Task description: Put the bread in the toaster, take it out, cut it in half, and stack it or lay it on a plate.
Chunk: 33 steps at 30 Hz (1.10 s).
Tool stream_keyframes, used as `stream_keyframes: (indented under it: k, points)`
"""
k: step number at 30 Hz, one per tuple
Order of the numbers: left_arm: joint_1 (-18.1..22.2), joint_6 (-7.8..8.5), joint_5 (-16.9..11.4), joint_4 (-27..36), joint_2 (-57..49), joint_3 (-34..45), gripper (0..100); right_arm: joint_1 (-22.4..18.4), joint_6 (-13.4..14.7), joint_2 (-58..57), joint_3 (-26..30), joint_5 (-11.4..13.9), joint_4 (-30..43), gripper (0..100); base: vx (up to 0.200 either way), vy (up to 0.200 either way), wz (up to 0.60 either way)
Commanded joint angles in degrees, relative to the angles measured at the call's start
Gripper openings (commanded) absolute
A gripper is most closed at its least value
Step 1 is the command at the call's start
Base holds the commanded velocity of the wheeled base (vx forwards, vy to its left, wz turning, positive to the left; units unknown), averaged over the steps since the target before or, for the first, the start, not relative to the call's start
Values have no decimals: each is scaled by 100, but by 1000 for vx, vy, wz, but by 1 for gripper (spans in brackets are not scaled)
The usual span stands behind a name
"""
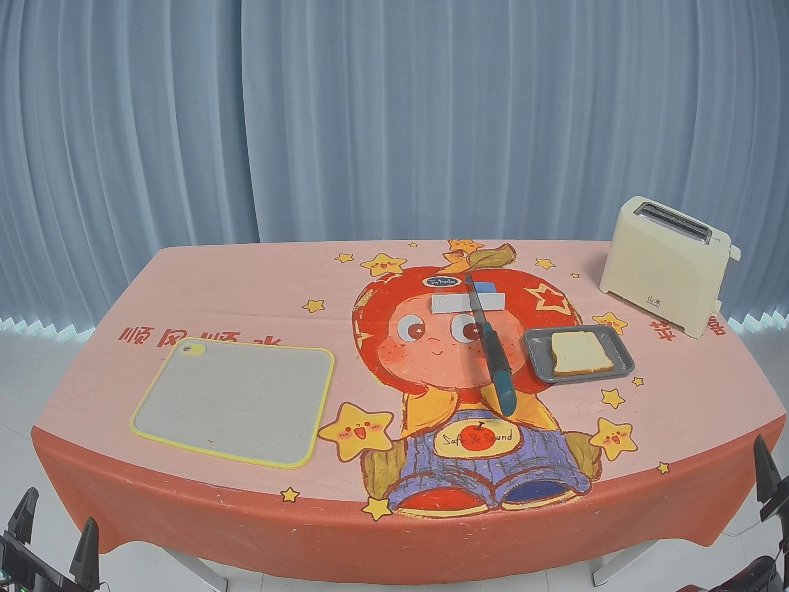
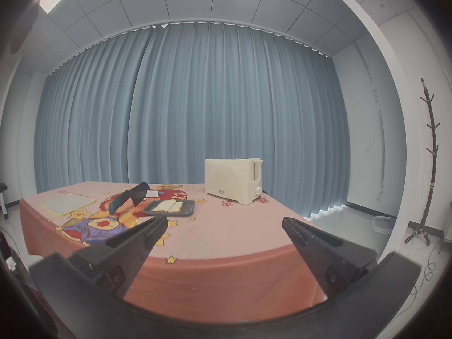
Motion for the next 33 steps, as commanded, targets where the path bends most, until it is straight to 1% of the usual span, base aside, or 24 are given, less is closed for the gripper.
stream_keyframes:
  k: [1, 2, 3, 4, 7, 9, 12, 14, 15, 16, 17, 19, 21, 22, 23, 25, 27, 33]
  points:
    - [1, -1, 1, -1, -66, 101, 100, -218, -69, -1073, 98, 295, 801, 100, 0, 0, 0]
    - [1, -1, 1, -1, -66, 101, 100, -227, -69, -1179, 98, 330, 959, 100, 0, 0, 0]
    - [1, -1, 1, -1, -66, 101, 100, -174, -34, -1601, 81, 514, 1619, 100, 0, 0, 0]
    - [1, -1, -7, -1, -66, 101, 100, -156, 63, -1785, -42, 637, 1970, 100, 0, 0, 0]
    - [1, -1, 1, -1, -66, 101, 100, -165, 159, -1601, 107, 585, 1504, 100, 0, 0, 0]
    - [1, -1, 1, -1, -66, 101, 100, -156, 124, -1609, 107, 585, 1513, 100, 0, 0, 0]
    - [1, -1, 1, -1, -66, 101, 100, -148, 63, -1609, 107, 699, 1513, 100, 0, 0, 0]
    - [1, -1, 1, -1, -66, 101, 100, -42, -25, -1662, 107, 760, 1522, 100, 0, 0, 0]
    - [1, -1, 1, -1, -66, 101, 100, 221, -69, -1952, 107, 831, 1522, 100, 0, 0, 0]
    - [1, -1, 1, -1, -66, 101, 100, 283, -69, -2022, 107, 857, 1522, 100, 0, 0, 0]
    - [1, -1, 1, -1, -66, 101, 100, 213, -69, -2022, 107, 875, 1531, 100, 0, 0, 0]
    - [1, -1, 1, -1, -66, 101, 100, 151, -43, -2022, 107, 866, 1504, 100, 0, 0, 0]
    - [1, -1, 1, -1, -66, 101, 100, 151, -43, -2022, 107, 760, 1513, 100, 0, 0, 0]
    - [1, -1, 1, -1, -66, 101, 100, 151, -43, -2022, 107, 760, 1513, 100, 0, 0, 0]
    - [1, -1, 1, -1, -66, 101, 100, 142, 19, -2022, 107, 541, 1522, 100, 0, 0, 0]
    - [1, -1, 1, -1, -66, 101, 100, 169, 115, -2022, 107, 470, 1504, 100, 0, 0, 0]
    - [1, -1, 1, -1, -66, 101, 100, 160, 168, -2022, 107, 470, 1495, 100, 0, 0, 0]
    - [1, -1, 1, -1, -66, 101, 100, 160, 159, -2022, 107, 470, 1495, 100, 0, 0, 0]
